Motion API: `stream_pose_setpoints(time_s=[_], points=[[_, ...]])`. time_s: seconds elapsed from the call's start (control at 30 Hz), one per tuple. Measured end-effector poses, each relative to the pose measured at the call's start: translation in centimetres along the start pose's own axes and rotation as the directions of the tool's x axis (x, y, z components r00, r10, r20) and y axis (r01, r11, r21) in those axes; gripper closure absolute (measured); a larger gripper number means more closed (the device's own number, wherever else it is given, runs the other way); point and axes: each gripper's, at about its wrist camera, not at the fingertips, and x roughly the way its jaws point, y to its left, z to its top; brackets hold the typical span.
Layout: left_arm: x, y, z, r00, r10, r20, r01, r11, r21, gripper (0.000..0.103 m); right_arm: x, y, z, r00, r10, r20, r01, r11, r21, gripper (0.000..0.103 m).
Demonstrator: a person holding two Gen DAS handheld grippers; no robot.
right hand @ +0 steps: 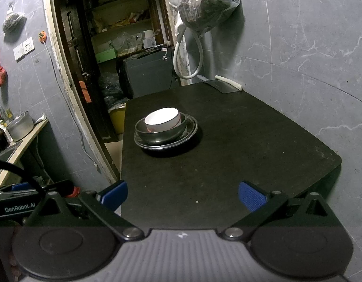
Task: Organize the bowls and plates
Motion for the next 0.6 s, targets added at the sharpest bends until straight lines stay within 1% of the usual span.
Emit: stream_pose_setpoints(time_s=[0.6], points=[[0.23,-0.37,0.45,1.0,-0.007,0.0,0.007,1.0,0.012,0.001,-0.05,-0.42,0.51,1.0,-0.006,0.007,0.006,1.0,0.009,0.0]])
